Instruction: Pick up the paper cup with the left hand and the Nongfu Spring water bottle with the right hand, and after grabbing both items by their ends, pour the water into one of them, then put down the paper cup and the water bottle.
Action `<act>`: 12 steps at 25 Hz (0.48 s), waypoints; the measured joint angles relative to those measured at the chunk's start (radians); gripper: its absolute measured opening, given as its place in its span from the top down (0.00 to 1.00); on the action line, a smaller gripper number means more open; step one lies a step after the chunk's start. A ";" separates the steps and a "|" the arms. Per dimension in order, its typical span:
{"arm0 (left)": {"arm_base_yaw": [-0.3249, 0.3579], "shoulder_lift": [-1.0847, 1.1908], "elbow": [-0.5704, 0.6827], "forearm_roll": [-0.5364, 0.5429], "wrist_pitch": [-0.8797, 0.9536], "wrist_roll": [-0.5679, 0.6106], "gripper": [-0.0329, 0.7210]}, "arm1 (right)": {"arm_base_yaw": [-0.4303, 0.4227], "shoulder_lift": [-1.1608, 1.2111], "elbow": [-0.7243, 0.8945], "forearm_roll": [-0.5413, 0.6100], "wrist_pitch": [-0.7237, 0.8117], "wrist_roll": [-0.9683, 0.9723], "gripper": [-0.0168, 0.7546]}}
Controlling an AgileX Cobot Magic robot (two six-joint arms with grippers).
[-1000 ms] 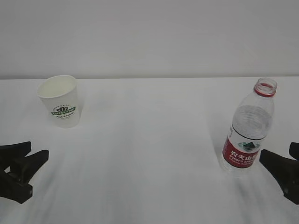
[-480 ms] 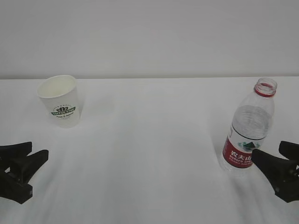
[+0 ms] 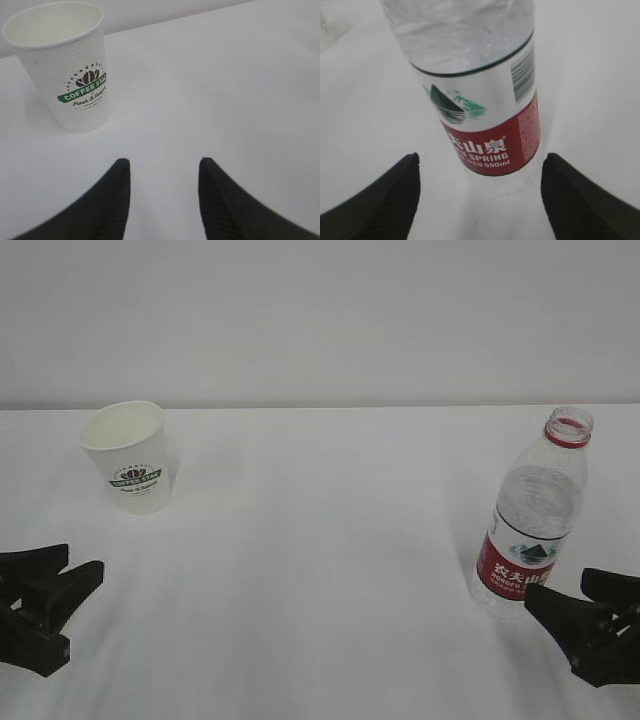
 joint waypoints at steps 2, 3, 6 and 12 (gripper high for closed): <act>0.000 0.000 0.000 0.000 0.000 0.000 0.52 | 0.000 0.020 -0.002 0.009 -0.001 0.000 0.24; 0.000 0.000 0.000 0.000 0.000 -0.001 0.52 | 0.000 0.024 -0.004 0.014 -0.001 0.000 0.24; 0.000 0.000 0.000 0.000 0.000 -0.001 0.52 | 0.000 0.028 -0.004 0.017 -0.002 -0.003 0.23; 0.000 0.000 0.000 0.000 0.000 -0.001 0.52 | 0.000 0.044 -0.006 0.020 -0.005 -0.003 0.14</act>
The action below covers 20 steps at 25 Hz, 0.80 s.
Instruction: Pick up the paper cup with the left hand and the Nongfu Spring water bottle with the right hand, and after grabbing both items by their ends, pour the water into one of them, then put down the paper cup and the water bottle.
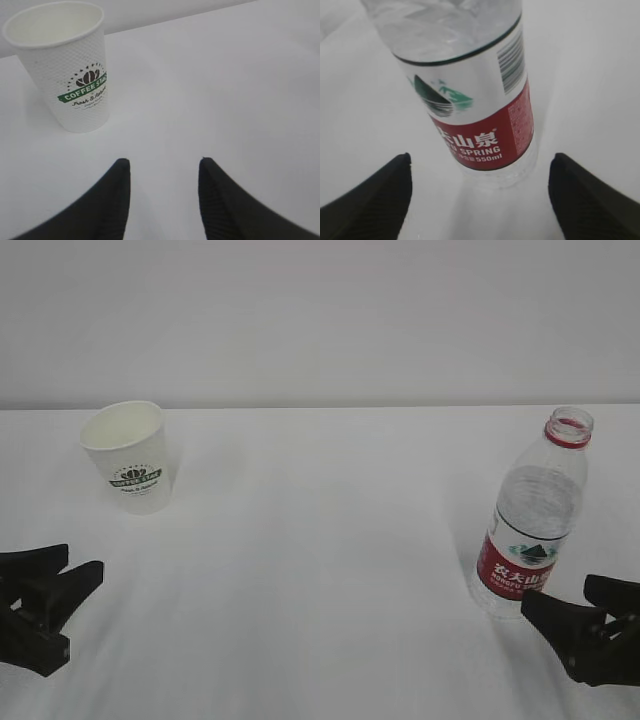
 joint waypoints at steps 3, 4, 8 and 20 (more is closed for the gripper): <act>0.000 0.000 0.000 0.000 0.000 0.000 0.52 | 0.000 0.017 -0.019 0.000 -0.002 0.000 0.13; 0.000 0.000 0.000 0.000 0.000 0.000 0.52 | 0.000 0.024 -0.029 0.000 -0.002 0.000 0.12; 0.000 0.000 0.000 0.000 0.000 -0.002 0.52 | 0.000 0.052 -0.078 -0.024 -0.004 0.000 0.12; 0.000 0.000 0.000 -0.064 0.000 -0.002 0.33 | 0.000 0.088 -0.112 -0.043 -0.004 -0.002 0.12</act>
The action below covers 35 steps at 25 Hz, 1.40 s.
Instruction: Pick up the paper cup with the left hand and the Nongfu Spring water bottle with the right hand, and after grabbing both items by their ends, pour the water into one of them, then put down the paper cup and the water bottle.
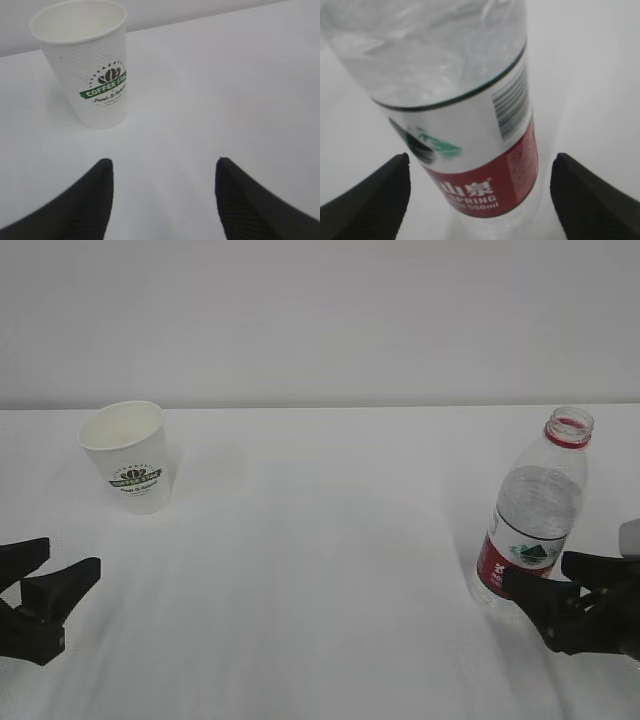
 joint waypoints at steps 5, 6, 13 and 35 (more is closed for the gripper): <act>0.000 0.000 0.000 -0.076 0.000 0.000 0.20 | 0.000 0.001 -0.036 -0.027 0.000 0.000 0.12; 0.000 0.000 0.000 -0.087 0.000 0.000 0.17 | 0.000 0.002 -0.043 -0.031 0.000 0.000 0.12; 0.000 0.000 0.000 -0.116 0.000 0.000 0.15 | 0.000 0.054 -0.074 -0.051 -0.001 0.000 0.12; 0.000 0.000 -0.002 -0.118 0.000 0.000 0.17 | 0.000 0.087 -0.152 -0.101 -0.001 0.004 0.12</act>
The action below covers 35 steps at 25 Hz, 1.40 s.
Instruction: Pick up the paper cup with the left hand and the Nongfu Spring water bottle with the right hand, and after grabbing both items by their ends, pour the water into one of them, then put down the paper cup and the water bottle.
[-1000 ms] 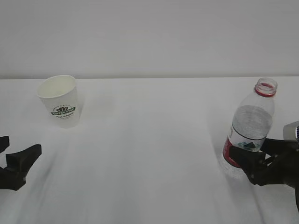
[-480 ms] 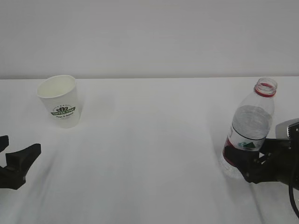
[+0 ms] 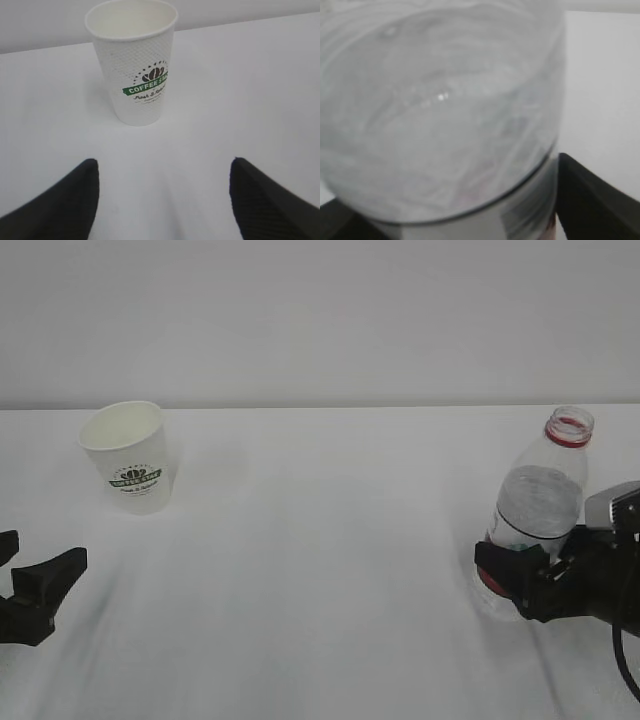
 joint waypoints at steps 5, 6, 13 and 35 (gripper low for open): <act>0.000 0.000 0.000 0.000 0.000 0.000 0.17 | 0.000 0.000 -0.004 -0.002 0.000 0.001 0.12; 0.000 0.000 0.000 0.000 0.000 0.000 0.17 | 0.000 0.000 -0.004 -0.002 0.000 0.001 0.12; 0.000 0.000 0.000 0.000 0.000 0.000 0.17 | 0.000 0.000 -0.004 -0.009 0.000 0.004 0.28; 0.000 0.000 0.000 0.000 0.000 0.000 0.18 | 0.000 0.000 -0.004 0.057 0.002 0.004 0.39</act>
